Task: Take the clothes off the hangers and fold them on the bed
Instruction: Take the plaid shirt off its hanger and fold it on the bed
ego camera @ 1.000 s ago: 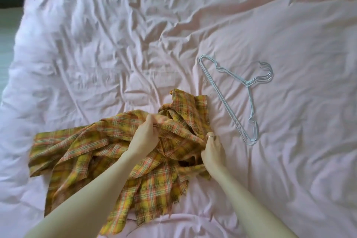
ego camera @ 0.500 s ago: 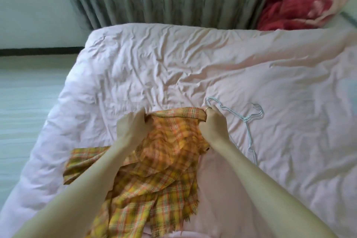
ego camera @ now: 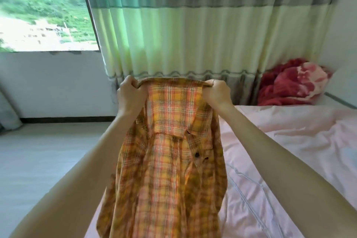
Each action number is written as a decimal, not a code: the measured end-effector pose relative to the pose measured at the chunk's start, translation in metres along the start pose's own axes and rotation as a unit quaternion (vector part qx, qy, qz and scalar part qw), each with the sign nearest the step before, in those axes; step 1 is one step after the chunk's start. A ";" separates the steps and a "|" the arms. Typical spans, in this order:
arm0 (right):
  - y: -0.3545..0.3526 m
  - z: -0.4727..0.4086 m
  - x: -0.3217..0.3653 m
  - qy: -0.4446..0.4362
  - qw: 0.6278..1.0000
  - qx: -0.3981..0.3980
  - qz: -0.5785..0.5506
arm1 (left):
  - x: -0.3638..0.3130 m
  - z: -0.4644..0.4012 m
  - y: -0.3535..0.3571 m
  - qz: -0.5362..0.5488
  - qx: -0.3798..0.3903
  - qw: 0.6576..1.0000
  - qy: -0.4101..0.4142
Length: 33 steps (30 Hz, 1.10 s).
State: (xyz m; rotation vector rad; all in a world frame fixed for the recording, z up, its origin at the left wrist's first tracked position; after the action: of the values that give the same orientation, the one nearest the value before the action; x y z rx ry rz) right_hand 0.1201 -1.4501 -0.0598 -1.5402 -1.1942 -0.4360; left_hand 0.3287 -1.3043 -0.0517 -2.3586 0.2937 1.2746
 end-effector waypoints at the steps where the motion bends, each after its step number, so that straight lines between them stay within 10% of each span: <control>1: -0.006 -0.007 0.013 0.000 1.000 0.003 -0.024 | -0.011 -0.007 -0.007 0.018 -0.007 1.000 0.003; 7: -0.048 -0.037 0.095 -0.035 0.991 -0.014 -0.128 | -0.082 -0.043 -0.048 0.084 -0.041 0.993 0.077; 14: -0.058 -0.030 0.128 -0.187 0.977 -0.081 0.061 | -0.113 -0.033 -0.070 -0.202 -0.145 0.943 0.219; 27: -0.040 -0.030 0.057 -0.042 0.980 -0.047 0.189 | -0.032 -0.032 -0.015 -0.024 0.104 0.985 -0.132; 33: -0.045 -0.031 0.063 -0.015 0.984 0.000 0.175 | -0.033 -0.034 -0.017 0.103 0.057 0.975 -0.187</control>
State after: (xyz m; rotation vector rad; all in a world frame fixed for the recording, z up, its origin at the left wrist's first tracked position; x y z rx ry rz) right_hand 0.1185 -1.4526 0.0236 -1.7209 -0.9186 -0.1797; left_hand 0.3423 -1.3060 -0.0036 -1.9798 0.4843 1.7169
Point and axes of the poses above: each hand's wrist, its own z-axis away from the middle knuckle, its own y-axis out of the palm, x = y × z, the point moved 8 cm from there along -z, towards the middle knuckle, and after that the axes turned 3 degrees about z, right-handed, at the moved point
